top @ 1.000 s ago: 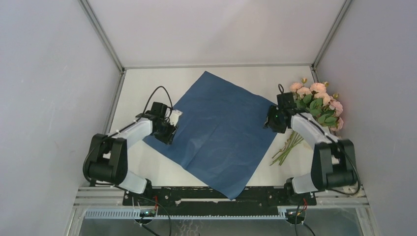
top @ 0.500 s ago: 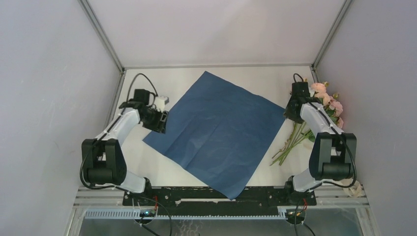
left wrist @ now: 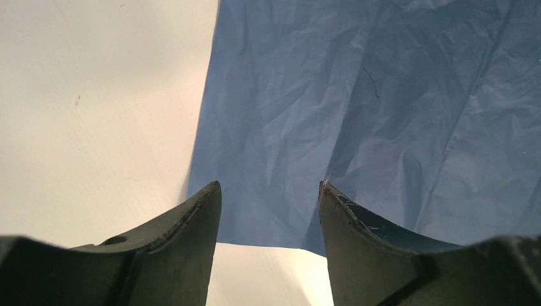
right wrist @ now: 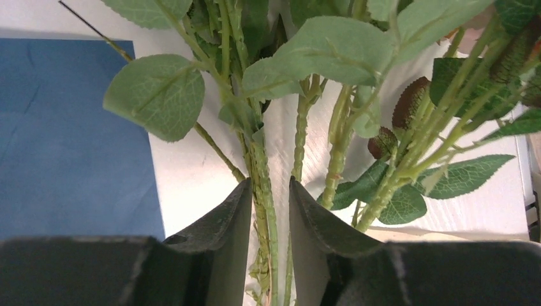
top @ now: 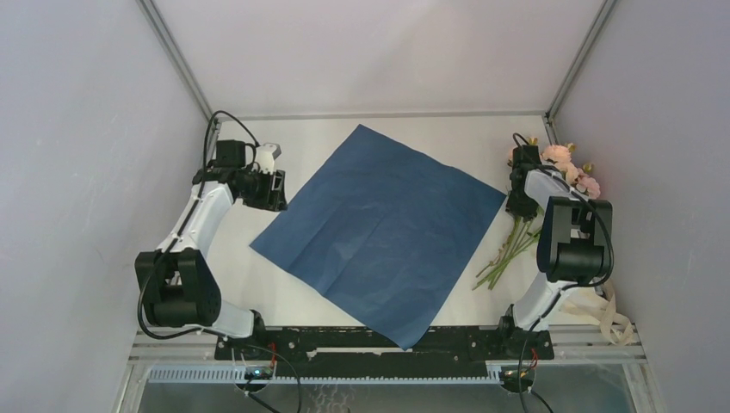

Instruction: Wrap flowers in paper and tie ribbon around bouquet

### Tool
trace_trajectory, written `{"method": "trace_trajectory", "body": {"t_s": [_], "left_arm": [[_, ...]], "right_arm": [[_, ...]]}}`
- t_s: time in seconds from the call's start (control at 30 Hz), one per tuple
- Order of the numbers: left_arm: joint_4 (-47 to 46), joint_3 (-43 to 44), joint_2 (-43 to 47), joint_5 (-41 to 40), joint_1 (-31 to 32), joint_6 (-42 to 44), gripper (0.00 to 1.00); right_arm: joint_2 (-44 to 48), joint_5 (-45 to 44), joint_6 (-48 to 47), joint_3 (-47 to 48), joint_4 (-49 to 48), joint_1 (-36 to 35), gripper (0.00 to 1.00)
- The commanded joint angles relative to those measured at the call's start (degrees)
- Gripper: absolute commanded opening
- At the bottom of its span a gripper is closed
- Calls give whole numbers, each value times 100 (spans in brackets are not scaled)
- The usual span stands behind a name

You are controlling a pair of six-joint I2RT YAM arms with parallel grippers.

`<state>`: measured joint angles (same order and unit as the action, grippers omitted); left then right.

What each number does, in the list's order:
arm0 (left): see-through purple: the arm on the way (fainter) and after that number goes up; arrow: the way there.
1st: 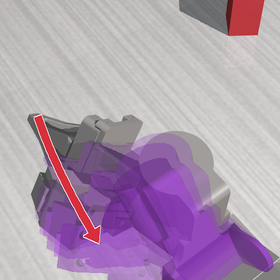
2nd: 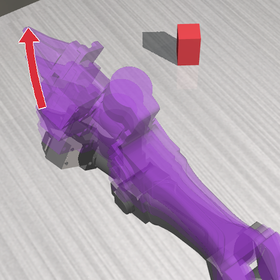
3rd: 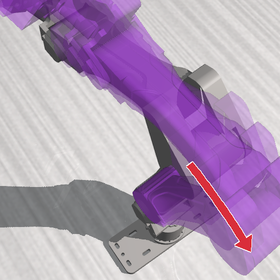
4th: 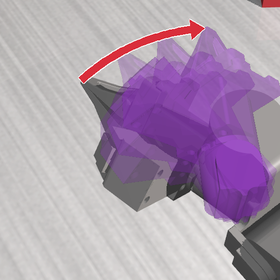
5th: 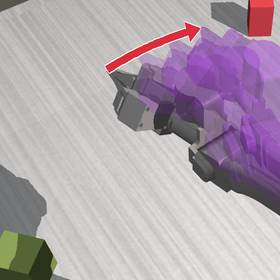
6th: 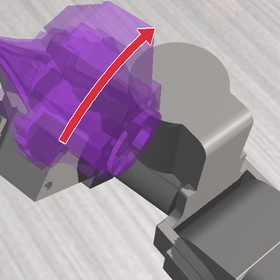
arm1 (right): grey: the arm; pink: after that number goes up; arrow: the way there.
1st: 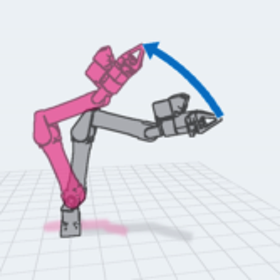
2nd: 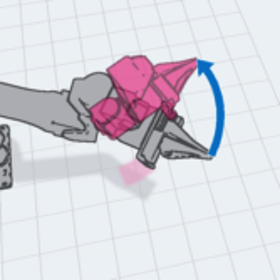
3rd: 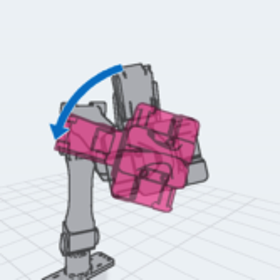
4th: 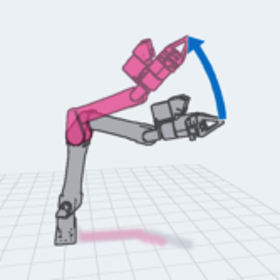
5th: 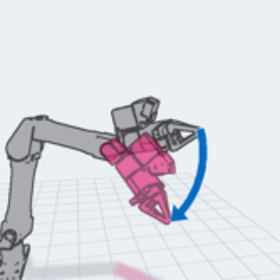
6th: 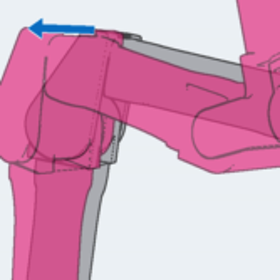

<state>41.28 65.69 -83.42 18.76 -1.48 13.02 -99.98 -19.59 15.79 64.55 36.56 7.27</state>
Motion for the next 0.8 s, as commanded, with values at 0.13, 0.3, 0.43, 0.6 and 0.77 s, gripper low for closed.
{"method": "trace_trajectory", "body": {"t_s": [0.13,0.3,0.43,0.6,0.77], "left_arm": [[-40,81,-56,91,-2,-133,63],[-41,41,-54,92,-2,-133,63],[-40,31,-39,92,-2,-124,63],[-27,6,-51,110,-2,-111,66],[12,-3,-20,122,-2,-64,70]], "right_arm": [[-253,301,-218,198,-415,159,34],[-284,339,-336,198,-455,179,29],[-83,313,-471,199,-448,179,17],[492,212,-658,271,-399,154,0],[1277,-186,-788,403,-348,-6,0]]}}
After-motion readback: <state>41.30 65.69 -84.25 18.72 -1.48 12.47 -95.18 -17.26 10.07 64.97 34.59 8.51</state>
